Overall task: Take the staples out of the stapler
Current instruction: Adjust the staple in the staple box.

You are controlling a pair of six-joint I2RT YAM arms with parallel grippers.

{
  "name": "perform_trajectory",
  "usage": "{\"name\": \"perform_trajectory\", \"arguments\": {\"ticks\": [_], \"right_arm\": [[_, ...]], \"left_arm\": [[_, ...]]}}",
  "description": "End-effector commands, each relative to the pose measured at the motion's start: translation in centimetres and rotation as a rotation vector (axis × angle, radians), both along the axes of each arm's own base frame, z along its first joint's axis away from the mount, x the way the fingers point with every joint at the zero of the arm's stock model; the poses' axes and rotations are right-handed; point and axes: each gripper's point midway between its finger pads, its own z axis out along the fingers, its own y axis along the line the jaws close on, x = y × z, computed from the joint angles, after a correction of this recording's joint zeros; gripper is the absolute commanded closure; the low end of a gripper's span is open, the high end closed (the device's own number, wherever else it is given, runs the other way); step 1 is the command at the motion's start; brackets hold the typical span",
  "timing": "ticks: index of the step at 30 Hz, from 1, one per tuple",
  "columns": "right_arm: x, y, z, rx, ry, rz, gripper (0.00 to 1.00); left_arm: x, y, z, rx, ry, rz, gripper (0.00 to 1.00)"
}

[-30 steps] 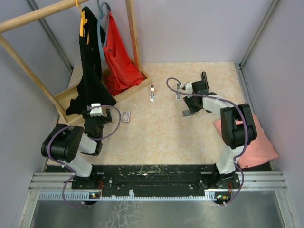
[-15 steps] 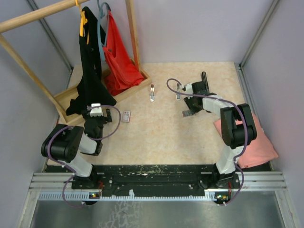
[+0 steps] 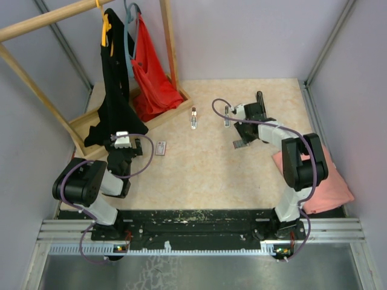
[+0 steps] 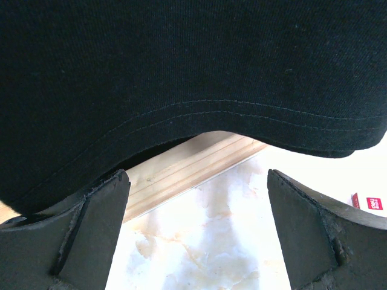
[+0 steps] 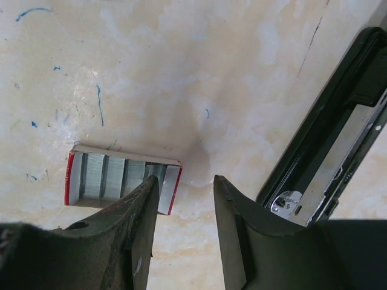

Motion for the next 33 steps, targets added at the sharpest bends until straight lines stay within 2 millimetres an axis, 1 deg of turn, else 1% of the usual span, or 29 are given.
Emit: {"name": "perform_trajectory", "arguments": {"ticks": [1,5,9,12,15,25,33], "right_arm": [[1.5,0.8,4.0,0.029,-0.126,0.012,0.58],[1.5,0.9,4.7,0.040,-0.139,0.011,0.58],[1.3,1.5,4.8,0.079,-0.128,0.010,0.57],[1.0,2.1,4.4,0.117,-0.103,0.014,0.51],[0.8,2.2,3.8,0.155,-0.069,0.008,0.49],[0.6,1.8,2.5,0.285,0.019,-0.015,0.49],[0.4,1.0,1.6,0.363,0.076,-0.040,0.51]], "left_arm": [[0.5,0.1,0.9,-0.022,-0.035,0.005,0.00],[0.5,0.1,0.9,-0.023,-0.035,0.005,0.00],[0.5,0.0,0.9,-0.023,-0.036,0.004,0.00],[0.5,0.1,0.9,-0.023,-0.037,0.005,0.00],[0.5,0.1,0.9,-0.022,-0.035,0.005,0.00],[0.5,0.1,0.9,-0.023,-0.035,0.005,0.00],[0.5,0.1,1.0,-0.023,-0.037,0.005,0.00]]}}
